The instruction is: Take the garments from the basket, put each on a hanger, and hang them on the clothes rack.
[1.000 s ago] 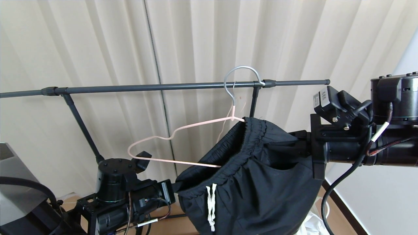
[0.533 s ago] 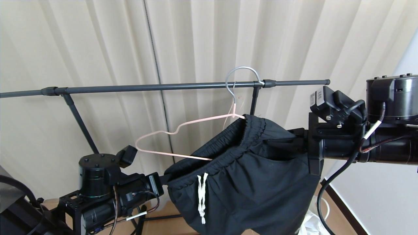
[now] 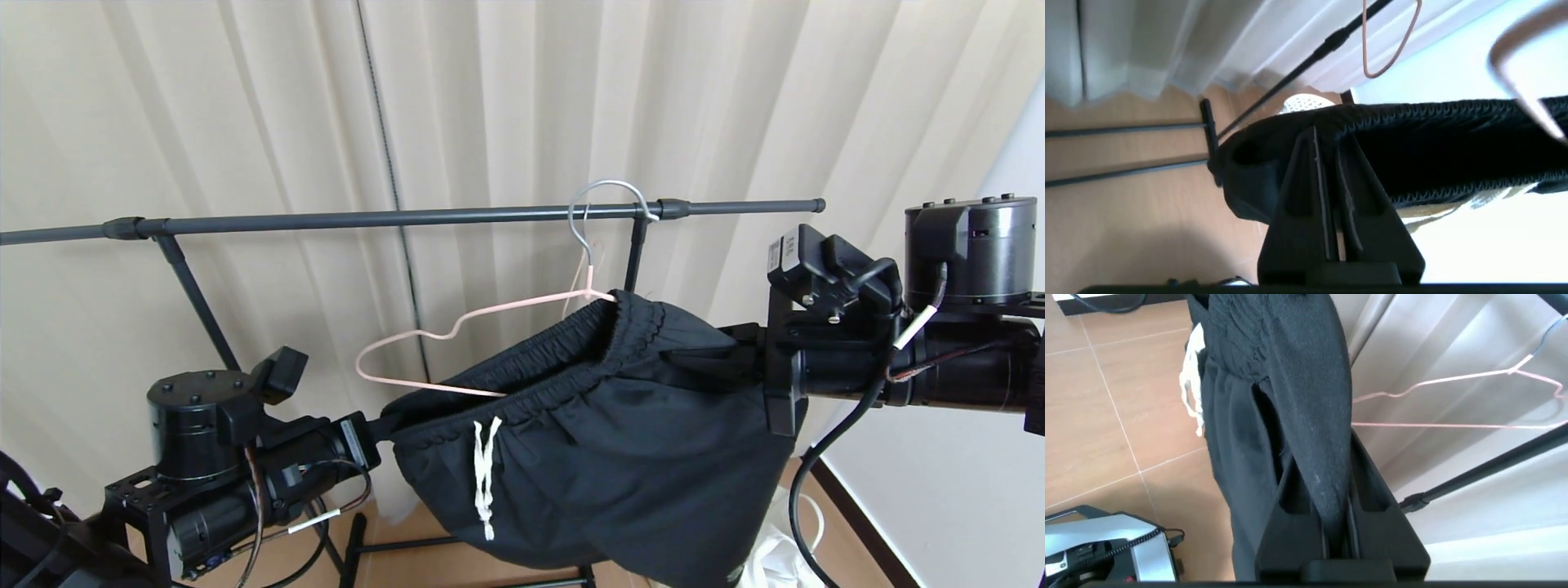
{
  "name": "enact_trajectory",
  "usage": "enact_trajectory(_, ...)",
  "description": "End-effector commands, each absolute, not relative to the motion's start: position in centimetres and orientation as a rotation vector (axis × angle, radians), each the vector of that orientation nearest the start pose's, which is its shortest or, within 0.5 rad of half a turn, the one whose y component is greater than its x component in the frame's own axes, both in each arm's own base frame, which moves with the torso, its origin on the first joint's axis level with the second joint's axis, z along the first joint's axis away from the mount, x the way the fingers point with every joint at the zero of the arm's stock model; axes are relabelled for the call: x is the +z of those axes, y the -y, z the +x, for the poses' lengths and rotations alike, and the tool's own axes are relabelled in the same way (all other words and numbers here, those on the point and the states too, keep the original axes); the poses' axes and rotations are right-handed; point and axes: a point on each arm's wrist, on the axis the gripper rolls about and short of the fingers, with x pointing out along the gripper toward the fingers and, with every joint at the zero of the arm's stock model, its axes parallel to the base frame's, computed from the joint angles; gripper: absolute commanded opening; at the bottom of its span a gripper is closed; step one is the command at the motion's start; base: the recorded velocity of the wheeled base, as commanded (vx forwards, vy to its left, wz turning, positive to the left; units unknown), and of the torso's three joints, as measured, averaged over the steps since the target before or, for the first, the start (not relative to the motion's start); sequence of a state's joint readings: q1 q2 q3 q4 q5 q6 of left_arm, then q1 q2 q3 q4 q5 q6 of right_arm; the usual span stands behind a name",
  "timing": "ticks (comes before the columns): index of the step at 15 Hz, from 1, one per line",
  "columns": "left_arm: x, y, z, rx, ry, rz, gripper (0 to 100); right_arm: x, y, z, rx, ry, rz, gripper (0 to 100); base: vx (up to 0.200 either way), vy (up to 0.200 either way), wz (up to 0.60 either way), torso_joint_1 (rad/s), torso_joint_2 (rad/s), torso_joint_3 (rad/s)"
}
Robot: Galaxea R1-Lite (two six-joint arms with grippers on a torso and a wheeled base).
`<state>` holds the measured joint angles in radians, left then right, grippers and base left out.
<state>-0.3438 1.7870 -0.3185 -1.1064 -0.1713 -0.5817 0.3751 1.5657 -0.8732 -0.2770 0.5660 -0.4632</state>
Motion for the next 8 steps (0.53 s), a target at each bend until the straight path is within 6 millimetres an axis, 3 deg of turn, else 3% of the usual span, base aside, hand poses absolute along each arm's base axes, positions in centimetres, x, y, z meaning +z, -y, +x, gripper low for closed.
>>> enact_trajectory(1, 9.9, 8.5, 23.6, -0.387, -0.464, -0.534, 0, 20.5, -10.7, 25.1, 0.996, -0.203, -0.400, 0, 0.000, 0.000, 0.00, 0.000, 0.00, 0.000)
enact_trajectory(8, 10.3, 8.0, 23.7, -0.379, -0.439, -0.509, 0, 19.3, -9.7, 25.3, 0.981, -0.201, -0.496, 0, 0.000, 0.000, 0.00, 0.000, 0.00, 0.000)
